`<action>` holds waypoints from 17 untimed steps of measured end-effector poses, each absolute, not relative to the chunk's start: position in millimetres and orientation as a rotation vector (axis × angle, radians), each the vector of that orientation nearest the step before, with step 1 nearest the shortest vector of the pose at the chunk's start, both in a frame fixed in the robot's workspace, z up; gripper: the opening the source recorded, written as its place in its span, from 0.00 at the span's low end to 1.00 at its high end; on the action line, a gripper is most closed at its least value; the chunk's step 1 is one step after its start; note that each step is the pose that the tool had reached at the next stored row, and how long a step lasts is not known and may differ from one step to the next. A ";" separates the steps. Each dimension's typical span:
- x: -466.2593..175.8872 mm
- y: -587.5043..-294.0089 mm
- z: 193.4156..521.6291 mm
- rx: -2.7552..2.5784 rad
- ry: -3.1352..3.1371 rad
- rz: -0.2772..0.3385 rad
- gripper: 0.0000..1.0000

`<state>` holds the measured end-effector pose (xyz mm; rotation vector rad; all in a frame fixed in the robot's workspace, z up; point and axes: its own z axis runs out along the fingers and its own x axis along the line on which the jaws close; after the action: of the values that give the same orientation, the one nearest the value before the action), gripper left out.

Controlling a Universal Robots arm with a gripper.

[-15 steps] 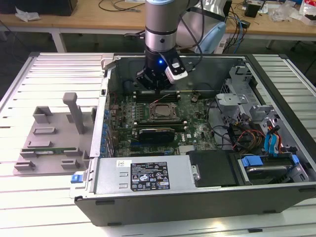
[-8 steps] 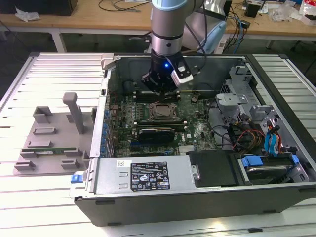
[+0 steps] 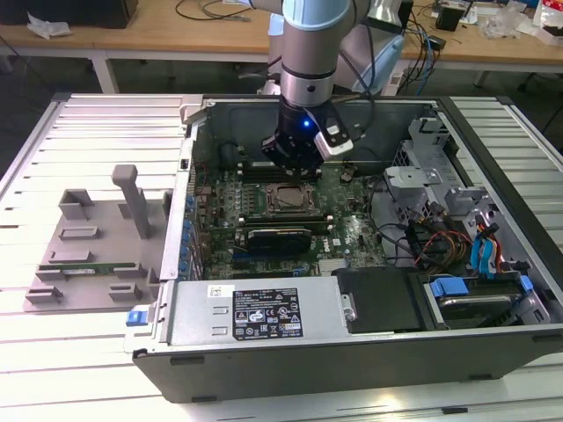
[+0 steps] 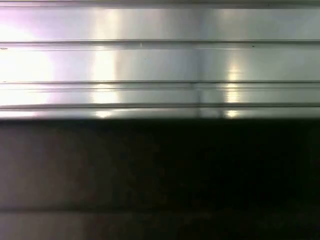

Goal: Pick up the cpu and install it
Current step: 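Install the first cpu locking lever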

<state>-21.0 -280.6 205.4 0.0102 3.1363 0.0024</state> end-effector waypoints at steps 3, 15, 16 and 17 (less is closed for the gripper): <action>-17.4 -280.5 202.1 0.010 3.136 0.000 0.11; -14.5 -281.3 201.6 0.009 3.137 -0.024 0.11; -14.5 -280.7 201.6 0.007 3.137 -0.022 0.11; -14.5 -280.1 201.5 0.006 3.137 -0.015 0.11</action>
<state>-14.5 -280.1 201.5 0.0056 3.1369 -0.0146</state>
